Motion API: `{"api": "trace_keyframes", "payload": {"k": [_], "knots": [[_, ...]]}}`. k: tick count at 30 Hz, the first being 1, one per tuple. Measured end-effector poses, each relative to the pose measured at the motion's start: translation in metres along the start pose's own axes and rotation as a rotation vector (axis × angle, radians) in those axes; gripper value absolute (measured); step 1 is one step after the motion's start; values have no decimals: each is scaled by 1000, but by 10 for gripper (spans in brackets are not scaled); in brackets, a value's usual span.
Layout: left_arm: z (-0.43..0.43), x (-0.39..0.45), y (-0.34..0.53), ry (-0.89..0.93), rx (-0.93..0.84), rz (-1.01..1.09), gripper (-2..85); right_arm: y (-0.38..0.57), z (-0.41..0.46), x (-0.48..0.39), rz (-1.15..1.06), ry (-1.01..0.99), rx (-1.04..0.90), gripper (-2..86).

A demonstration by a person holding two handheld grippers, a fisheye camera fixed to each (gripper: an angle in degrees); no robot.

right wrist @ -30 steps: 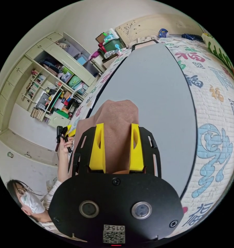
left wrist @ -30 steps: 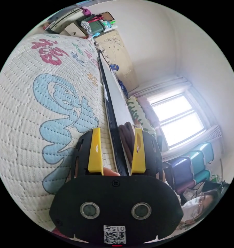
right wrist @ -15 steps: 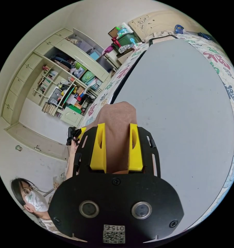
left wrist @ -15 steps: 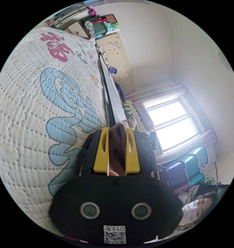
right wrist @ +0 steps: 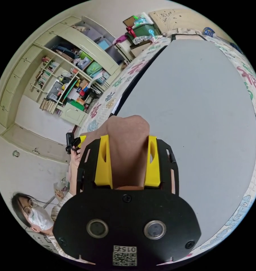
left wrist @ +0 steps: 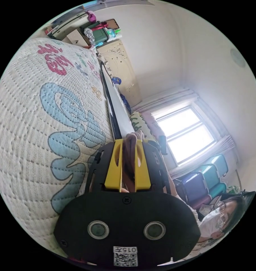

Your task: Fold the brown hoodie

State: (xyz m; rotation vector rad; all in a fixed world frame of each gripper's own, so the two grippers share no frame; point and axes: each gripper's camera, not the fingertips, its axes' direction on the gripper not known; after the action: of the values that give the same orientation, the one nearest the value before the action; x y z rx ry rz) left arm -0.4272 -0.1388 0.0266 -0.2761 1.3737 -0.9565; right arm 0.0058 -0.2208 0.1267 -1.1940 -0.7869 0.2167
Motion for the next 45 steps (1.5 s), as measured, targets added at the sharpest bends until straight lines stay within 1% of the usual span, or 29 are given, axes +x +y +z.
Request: {"api": "trace_keyframes", "payload": {"k": [3, 6, 9, 11, 12, 16, 19, 22, 24, 26, 27, 29, 30, 32, 33, 35, 36, 40, 42, 44, 45], "knots": [[1, -11, 18, 8, -8, 13, 64, 31, 13, 13, -5, 18, 3, 129], [-2, -16, 42, 17, 4, 60, 62, 73, 23, 12, -56, 39, 56, 100], [-7, -9, 69, -31, 33, 146, 56, 127, 21, 7, -119, 32, 180, 88], [-12, 23, 101, -88, 81, 309, 54, 175, 8, 3, -180, -24, 283, 85], [-14, 32, 110, -87, 92, 344, 53, 188, 4, 2, -198, -34, 308, 85], [-23, 114, 161, 41, 151, 535, 50, 296, -32, -6, -349, -79, 497, 84], [-10, 186, 202, 80, 143, 692, 50, 382, -65, -4, -421, -98, 645, 83], [19, 255, 251, 97, 123, 853, 49, 463, -99, -3, -478, -25, 766, 83], [43, 287, 279, 128, 110, 916, 49, 508, -118, -5, -503, 44, 830, 83], [81, 318, 313, 183, 86, 979, 49, 566, -144, -9, -544, 169, 896, 83], [91, 323, 321, 195, 82, 991, 49, 580, -150, -11, -557, 212, 911, 83], [141, 340, 349, 245, 51, 1021, 49, 630, -167, -18, -590, 410, 959, 83], [155, 344, 356, 256, 41, 1023, 48, 640, -170, -20, -595, 461, 964, 83], [215, 354, 380, 300, 1, 1032, 49, 673, -180, -23, -605, 670, 967, 83], [230, 355, 385, 308, -8, 1033, 49, 679, -181, -21, -602, 717, 965, 83], [295, 357, 404, 356, -55, 1013, 49, 694, -187, -9, -568, 849, 955, 83], [312, 356, 407, 368, -68, 1006, 50, 695, -188, -4, -555, 873, 953, 83], [430, 336, 426, 415, -171, 919, 52, 684, -189, 51, -424, 967, 910, 83], [479, 322, 432, 382, -201, 903, 53, 663, -182, 86, -358, 991, 878, 84], [546, 298, 434, 274, -222, 896, 53, 617, -166, 146, -265, 1016, 833, 84], [563, 291, 432, 248, -230, 888, 53, 604, -161, 163, -241, 1014, 820, 84]]}}
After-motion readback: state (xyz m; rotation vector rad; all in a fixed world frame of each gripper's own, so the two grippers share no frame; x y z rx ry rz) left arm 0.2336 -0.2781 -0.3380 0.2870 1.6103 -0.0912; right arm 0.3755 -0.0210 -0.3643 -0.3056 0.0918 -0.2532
